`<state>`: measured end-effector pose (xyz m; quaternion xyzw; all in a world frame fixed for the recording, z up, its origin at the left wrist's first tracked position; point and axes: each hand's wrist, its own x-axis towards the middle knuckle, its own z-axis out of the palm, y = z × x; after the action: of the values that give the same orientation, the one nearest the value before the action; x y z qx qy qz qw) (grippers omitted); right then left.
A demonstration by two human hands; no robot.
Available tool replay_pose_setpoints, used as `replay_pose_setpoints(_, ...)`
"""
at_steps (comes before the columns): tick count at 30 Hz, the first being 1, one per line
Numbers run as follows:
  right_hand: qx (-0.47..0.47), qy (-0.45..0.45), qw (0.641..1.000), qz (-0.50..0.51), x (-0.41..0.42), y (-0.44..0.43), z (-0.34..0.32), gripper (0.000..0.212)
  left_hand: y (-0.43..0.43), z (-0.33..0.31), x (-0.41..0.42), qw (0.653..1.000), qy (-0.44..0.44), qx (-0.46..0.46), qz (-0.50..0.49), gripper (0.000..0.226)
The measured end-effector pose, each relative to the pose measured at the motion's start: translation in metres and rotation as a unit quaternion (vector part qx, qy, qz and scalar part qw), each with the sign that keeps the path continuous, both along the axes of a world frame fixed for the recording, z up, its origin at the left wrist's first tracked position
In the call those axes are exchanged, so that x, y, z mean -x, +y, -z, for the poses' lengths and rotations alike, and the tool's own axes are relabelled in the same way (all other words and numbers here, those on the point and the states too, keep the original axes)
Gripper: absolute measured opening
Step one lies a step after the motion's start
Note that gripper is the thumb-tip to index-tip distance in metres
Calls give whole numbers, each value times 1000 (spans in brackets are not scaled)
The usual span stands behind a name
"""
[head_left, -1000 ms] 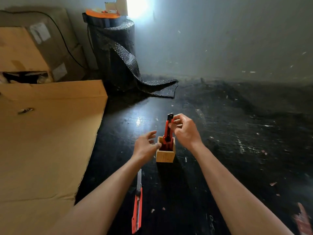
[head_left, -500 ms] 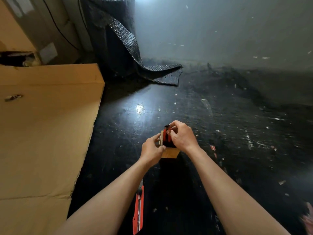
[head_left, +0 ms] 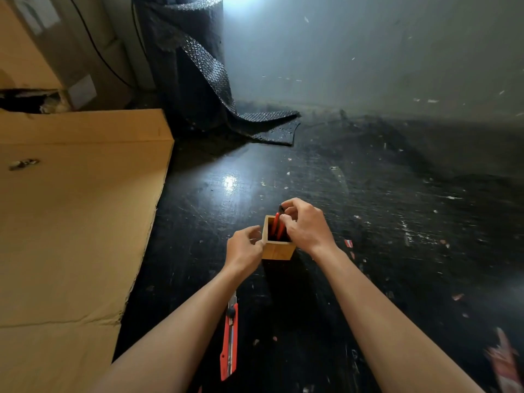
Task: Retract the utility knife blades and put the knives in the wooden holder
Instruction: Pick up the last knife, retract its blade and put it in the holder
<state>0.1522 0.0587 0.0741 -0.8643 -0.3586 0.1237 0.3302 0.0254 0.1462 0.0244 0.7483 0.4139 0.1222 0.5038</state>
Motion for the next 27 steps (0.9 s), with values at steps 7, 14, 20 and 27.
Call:
replay_pose_setpoints(7, 51, 17, 997, -49, 46, -22, 5, 24, -21, -1, 64, 997, 13, -77, -4, 41)
replay_pose_setpoints(14, 111, 73, 987, -89, 111, -44, 45, 32, -45, 23, 124, 994, 80, -70, -19, 36)
replay_pose_setpoints(20, 186, 144, 966, -111, 152, -61, 84, 35, -58, 47, 151, 989, 137, -27, -52, 38)
replay_pose_setpoints(27, 176, 227, 954, -85, 184, -80, 112, 28, -74, 66, 158, 986, 122, 76, -82, 33)
